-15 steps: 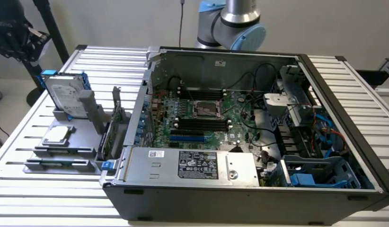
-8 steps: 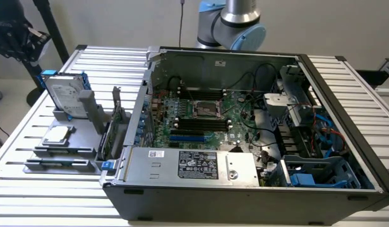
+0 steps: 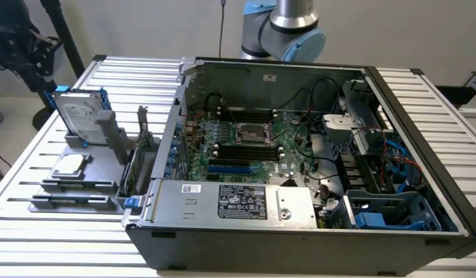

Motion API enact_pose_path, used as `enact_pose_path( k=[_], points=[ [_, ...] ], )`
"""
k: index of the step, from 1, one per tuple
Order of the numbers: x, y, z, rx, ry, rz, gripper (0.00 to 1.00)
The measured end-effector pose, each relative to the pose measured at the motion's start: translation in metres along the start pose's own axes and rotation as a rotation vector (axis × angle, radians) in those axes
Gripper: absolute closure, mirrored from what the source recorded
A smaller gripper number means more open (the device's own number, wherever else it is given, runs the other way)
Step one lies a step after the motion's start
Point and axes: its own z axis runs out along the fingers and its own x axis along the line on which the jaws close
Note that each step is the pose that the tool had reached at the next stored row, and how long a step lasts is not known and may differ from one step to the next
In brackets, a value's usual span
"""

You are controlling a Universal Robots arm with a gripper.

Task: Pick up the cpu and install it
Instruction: 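Pick up the cpu and move it towards the insertion slot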

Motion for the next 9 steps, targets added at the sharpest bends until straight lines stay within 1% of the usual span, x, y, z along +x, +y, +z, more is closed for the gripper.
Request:
enact_pose_path(
  k=[1, 4, 6, 7, 9],
  points=[
    [0.0000, 0.0000, 0.0000, 0.0000, -0.0001, 0.000, 0.64],
    [0.0006, -0.0001, 0.0011, 0.0002, -0.0001, 0.000, 0.47],
    [0.0008, -0.0007, 0.0045, 0.0004, 0.0001, -0.001, 0.47],
    [0.0008, -0.0013, 0.0063, 0.0004, 0.0003, -0.003, 0.40],
    [0.0006, -0.0031, 0.0098, 0.0006, 0.0009, -0.007, 0.40]
  ],
)
